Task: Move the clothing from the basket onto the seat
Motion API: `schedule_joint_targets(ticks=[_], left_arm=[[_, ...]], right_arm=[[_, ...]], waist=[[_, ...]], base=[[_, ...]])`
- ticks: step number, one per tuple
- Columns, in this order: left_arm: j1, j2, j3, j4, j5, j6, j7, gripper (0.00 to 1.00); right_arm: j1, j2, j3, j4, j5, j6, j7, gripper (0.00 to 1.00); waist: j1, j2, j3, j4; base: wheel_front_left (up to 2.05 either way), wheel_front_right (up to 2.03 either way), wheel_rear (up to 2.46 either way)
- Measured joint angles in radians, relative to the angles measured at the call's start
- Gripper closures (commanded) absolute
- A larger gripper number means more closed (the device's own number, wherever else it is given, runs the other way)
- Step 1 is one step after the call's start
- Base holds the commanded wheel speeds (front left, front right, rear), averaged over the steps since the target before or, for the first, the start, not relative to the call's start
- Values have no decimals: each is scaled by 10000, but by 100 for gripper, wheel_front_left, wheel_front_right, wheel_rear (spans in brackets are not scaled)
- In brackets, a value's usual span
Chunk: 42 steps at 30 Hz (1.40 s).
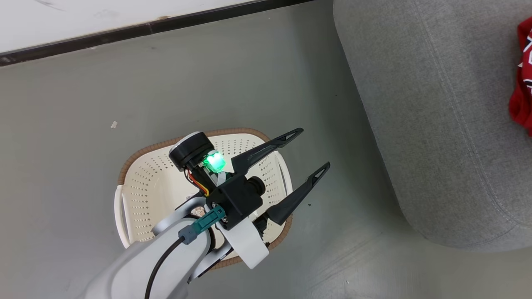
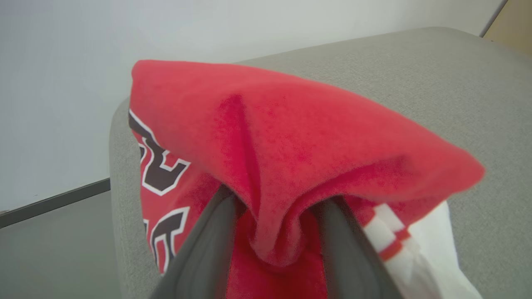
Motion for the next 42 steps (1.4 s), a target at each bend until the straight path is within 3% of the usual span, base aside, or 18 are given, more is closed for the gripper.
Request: schedule_joint_targets(ticks=[19,31,42], left_arm=[[-38,117,33,594,-144,-13,-261,0],[-15,324,562,1014,-458,15,-671,0],[608,504,1632,1505,-698,765,-980,0]], right_arm=[[1895,261,205,-2079,-115,0,-6,0],[2801,612,408,-3664,-604,0,-19,0],[2405,880,1145,-4658,-1921,0,-21,0]], waist=[[0,0,-434,-824],[0,0,-928,-1276],[0,0,-1593,-1034]], base=[[0,0,0],[0,0,0],[0,0,0]])
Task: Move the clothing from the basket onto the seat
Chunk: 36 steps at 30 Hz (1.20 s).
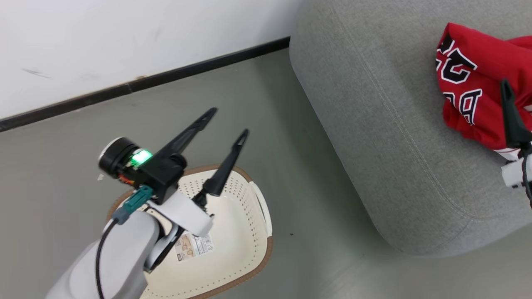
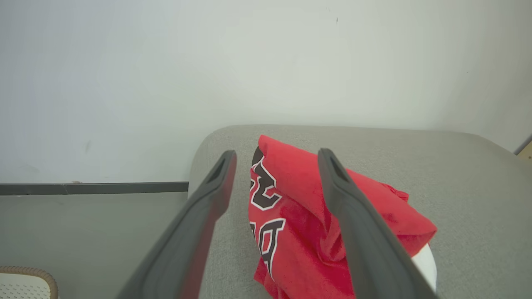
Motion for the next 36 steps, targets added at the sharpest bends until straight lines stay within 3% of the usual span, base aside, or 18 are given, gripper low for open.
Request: schedule_joint_targets(ticks=[13,24,30,36], left_arm=[[1731,192,1774,500,-652,1360,-163,0],[3099,-2,3327,345,-700,2479,-176,0],[3922,-245,3735,326,-546,2828,-176,0],[4412,-422,3921,339,-445,2903,-176,0]], right_arm=[[-679,1243,976,35,-675,0,-10,0],[-343,1785,1613,431,-1106,0,-12,0],[178,2046,1620,491,-1183,0,-10,0],[859,2324,1526,543,-1239,0,-10,0]], waist=[[0,0,-841,876],[0,0,-1667,1637],[0,0,-2127,2013],[0,0,-2573,2354]], base=[[0,0,0],[0,0,0],[0,0,0],[0,0,0]])
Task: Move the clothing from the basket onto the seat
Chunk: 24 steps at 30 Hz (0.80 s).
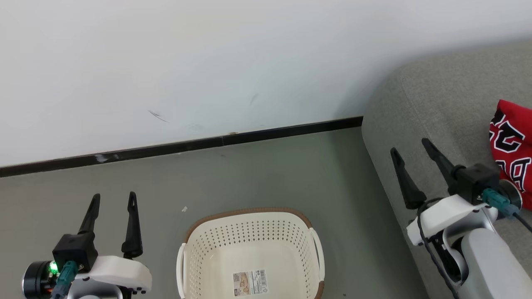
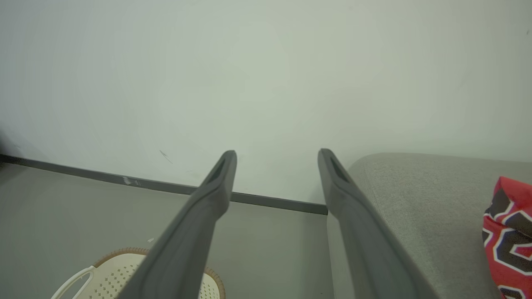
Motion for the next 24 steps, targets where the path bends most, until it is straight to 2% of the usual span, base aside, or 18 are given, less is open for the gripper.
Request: schedule_joint_targets(ticks=[14,24], left_arm=[[939,-326,10,311,180,48,0,0],[1026,-359,-205,380,529,13,0,0]], right_arm=[[1768,594,-222,251,-44,0,0,0],[2429,769,-203,71,-270,0,0,0]], waist=[[0,0,-899,636],[0,0,-1245,1056]], base=[[0,0,0],[0,0,0]])
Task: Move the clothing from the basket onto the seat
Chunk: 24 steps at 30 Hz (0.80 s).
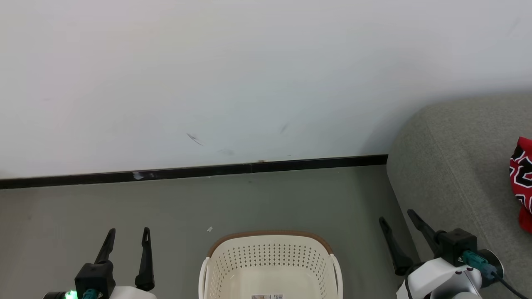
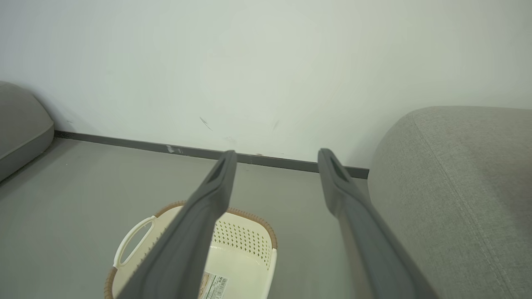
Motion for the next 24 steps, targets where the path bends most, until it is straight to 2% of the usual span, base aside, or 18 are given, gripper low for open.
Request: schedule_joint_targets(ticks=[9,24], left_arm=[[-3,-8,56,186,90,6,0,0],[-329,-117,174,334,88,-73,0,0]], right_arm=[[221,65,-451,-579,-301,0,0,0],[559,192,-623,-1060,-485,0,0,0]], waist=[[0,0,-37,193],[0,0,-25,111]], base=[[0,0,0],[0,0,0]])
